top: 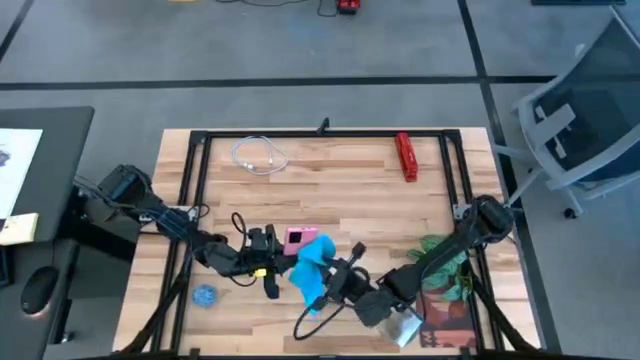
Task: Apply microfiber cloth
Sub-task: Wipe the back and front of the cellphone with the blue microfiber cloth
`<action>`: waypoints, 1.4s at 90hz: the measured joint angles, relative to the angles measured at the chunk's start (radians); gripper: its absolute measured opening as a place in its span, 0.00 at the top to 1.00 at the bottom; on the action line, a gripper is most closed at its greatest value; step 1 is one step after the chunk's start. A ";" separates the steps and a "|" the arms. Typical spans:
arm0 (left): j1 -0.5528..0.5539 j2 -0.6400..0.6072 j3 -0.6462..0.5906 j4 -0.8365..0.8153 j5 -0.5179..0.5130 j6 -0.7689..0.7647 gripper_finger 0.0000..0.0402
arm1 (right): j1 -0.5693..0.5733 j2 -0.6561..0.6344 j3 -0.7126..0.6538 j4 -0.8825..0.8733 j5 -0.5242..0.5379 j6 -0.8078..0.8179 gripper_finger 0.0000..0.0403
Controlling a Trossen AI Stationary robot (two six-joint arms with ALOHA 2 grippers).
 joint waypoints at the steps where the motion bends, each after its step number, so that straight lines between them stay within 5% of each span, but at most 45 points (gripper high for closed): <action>1: 0.000 0.000 0.000 0.000 -0.002 0.000 0.97 | -0.004 0.000 0.000 0.009 -0.009 -0.015 1.00; 28: 0.002 -0.001 0.000 -0.012 0.003 -0.002 0.97 | -0.075 0.000 0.080 0.157 -0.106 -0.275 1.00; 60: 0.001 0.003 -0.003 -0.068 0.018 -0.008 0.97 | -0.069 0.002 0.083 -0.244 -0.241 0.085 1.00; 91: 0.000 -0.001 0.000 -0.059 0.021 -0.022 0.97 | -0.045 -0.048 0.109 0.062 -0.021 -0.375 1.00; 100: -0.001 0.000 -0.001 -0.064 0.018 -0.021 0.97 | -0.028 -0.042 0.107 -0.105 -0.024 -0.237 1.00; 117: -0.005 0.001 -0.002 -0.062 0.007 -0.006 0.97 | 0.020 -0.042 0.106 -0.606 -0.020 0.274 1.00; 126: -0.004 0.001 -0.002 -0.047 0.007 -0.003 0.97 | 0.051 -0.041 0.105 -0.736 0.081 0.391 1.00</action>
